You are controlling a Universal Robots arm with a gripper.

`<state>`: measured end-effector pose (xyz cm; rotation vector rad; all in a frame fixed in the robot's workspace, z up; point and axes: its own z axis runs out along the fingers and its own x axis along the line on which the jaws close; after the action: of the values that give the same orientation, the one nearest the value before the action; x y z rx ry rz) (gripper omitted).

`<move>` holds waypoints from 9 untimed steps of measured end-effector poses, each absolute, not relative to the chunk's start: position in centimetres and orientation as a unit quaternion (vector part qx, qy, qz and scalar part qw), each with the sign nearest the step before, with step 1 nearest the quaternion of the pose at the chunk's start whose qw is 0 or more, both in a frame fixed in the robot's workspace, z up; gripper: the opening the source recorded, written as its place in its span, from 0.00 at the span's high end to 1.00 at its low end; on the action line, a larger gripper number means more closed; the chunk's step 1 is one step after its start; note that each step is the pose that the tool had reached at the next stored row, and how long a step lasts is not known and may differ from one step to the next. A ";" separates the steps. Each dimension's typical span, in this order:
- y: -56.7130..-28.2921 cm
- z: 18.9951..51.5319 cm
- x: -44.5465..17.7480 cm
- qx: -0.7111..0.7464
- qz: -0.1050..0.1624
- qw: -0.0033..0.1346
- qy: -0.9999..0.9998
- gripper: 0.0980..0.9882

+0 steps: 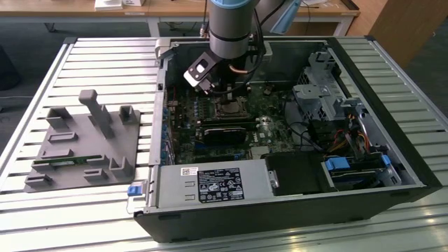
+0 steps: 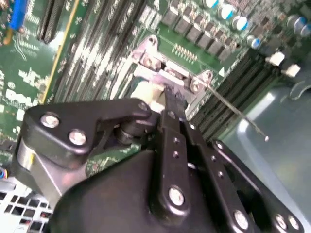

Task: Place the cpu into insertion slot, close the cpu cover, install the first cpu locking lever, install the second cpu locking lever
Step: 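Close the cpu cover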

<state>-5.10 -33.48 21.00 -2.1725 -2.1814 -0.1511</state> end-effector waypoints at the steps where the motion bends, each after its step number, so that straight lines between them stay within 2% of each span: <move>1: -33.5 21.0 -5.0 -0.704 -0.049 0.030 -0.707 0.98; 9: -33.5 21.0 -4.2 -0.705 -0.049 0.030 -0.707 0.98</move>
<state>-4.21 -33.49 21.01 -2.1725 -2.1814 -0.1507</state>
